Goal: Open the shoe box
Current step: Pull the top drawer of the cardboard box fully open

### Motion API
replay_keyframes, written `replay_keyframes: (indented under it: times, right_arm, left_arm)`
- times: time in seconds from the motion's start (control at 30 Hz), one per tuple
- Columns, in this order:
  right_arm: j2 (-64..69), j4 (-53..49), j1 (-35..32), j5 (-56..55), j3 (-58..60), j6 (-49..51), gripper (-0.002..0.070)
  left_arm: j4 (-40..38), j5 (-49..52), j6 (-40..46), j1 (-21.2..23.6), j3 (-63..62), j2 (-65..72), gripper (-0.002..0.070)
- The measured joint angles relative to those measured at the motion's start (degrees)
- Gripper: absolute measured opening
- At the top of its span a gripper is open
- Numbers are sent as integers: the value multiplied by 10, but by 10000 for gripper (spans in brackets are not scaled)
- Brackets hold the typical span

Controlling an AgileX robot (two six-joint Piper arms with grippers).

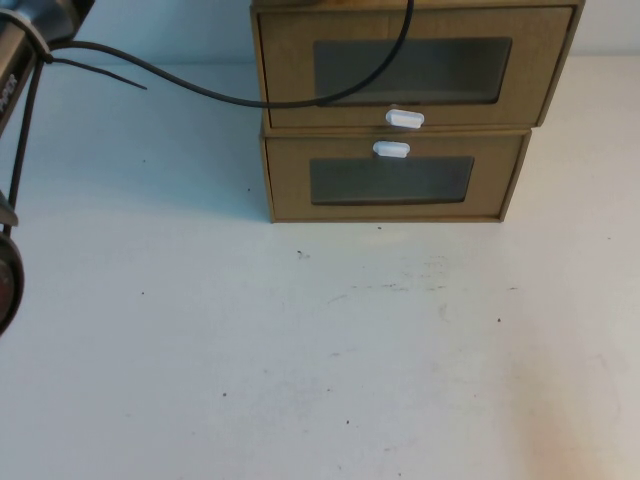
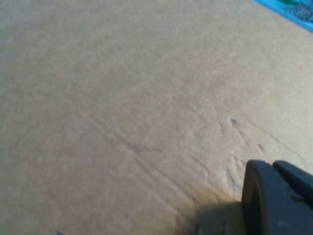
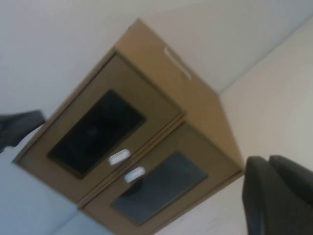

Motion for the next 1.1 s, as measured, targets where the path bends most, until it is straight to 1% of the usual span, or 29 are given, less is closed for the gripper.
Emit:
replay_keyframes:
  times: [0.07,0.17,0.27,0.33,0.43,0.5,0.57,0.63,0.7,0.77,0.83,0.9,1.1]
  right_arm:
    - [14,-4,0,44,-30,-2,-15]
    - [83,-41,0,123,-108,-4,-15]
    - [188,-95,0,235,-193,-6,-15]
    - [256,-129,0,306,-252,-24,-15]
    - [330,-158,0,380,-318,-67,-15]
    - [364,-169,1,414,-352,-89,-15]
    - [394,-183,18,432,-373,-99,-15]
    - [417,-203,58,435,-386,-105,-15]
    - [436,-258,117,435,-395,-96,-15]
    - [456,-341,175,435,-405,-52,-15]
    - [483,-446,235,435,-416,7,-15]
    - [514,-529,277,431,-427,52,-15]
    - [617,-760,367,405,-473,162,-15]
  left_arm:
    - [0,0,-3,0,0,0,-3]
    - [0,5,-4,0,0,0,-3]
    - [0,11,-5,0,0,0,-3]
    - [0,13,-6,0,0,0,-3]
    - [-1,17,-10,0,-1,0,-3]
    - [-2,20,-13,0,-1,0,-3]
    - [-2,24,-13,0,-1,0,-3]
    - [-3,25,-14,0,-1,0,-3]
    - [-3,26,-14,0,-2,0,-3]
    - [-2,30,-17,0,-3,0,-3]
    - [1,32,-24,0,-4,0,-3]
    - [2,36,-26,0,-5,0,-3]
    - [5,44,-30,0,-5,0,-3]
